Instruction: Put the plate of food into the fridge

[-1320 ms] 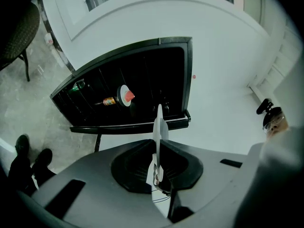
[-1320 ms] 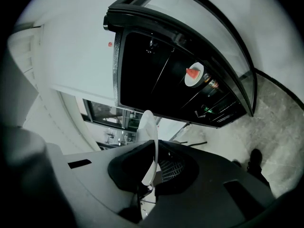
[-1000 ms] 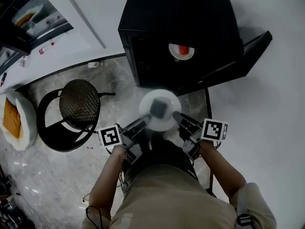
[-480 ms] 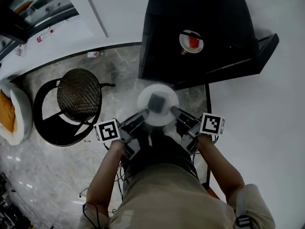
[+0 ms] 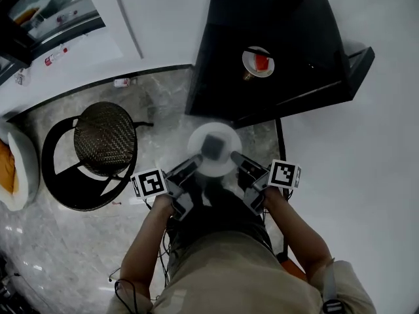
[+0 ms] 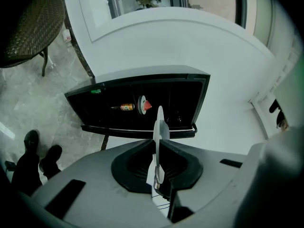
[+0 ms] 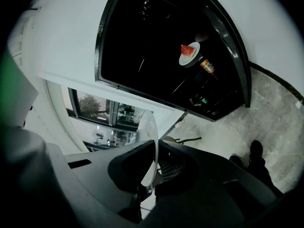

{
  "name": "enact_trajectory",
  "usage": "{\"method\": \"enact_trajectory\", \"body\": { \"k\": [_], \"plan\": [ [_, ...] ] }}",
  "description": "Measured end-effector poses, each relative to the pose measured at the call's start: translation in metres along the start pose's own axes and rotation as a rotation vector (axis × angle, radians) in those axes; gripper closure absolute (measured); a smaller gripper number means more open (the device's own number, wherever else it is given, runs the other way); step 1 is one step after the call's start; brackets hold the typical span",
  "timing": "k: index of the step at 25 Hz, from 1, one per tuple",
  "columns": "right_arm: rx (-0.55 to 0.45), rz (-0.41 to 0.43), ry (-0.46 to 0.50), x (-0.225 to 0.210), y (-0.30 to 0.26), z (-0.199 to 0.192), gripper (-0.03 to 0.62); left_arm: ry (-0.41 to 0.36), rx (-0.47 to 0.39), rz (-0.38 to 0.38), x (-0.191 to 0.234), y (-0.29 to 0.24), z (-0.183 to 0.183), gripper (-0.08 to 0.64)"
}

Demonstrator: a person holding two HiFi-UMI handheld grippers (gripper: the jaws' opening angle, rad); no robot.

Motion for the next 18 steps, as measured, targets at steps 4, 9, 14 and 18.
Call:
{"method": "enact_trajectory", "body": {
  "k": [4, 9, 14, 18],
  "plan": [
    [-0.016, -0.014, -0.022, -0.012, -0.007, -0.002, 0.56, 0.002, 0.011, 0.008, 0.014, -0.008, 0.007, 0.528],
    [-0.003, -0.042, -0.008, -0.029, -0.017, 0.003, 0.56, 0.019, 0.002, 0.008, 0.033, -0.019, 0.013, 0.528],
    [0.015, -0.04, 0.042, -0.055, -0.031, 0.019, 0.56, 0.016, -0.02, 0.015, 0.057, -0.043, 0.022, 0.531],
    [0.02, -0.038, 0.037, -0.08, -0.036, 0.024, 0.56, 0.015, -0.032, 0.026, 0.074, -0.06, 0.023, 0.531]
  ]
}}
Point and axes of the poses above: the fingertips, and each gripper's own axes: y backward along the fingers, x to its left, z out of its top, the point moved 9 cm from there along y, backward along the fingers, and after that the axes turned 9 degrees about y, right-handed, at the moved point
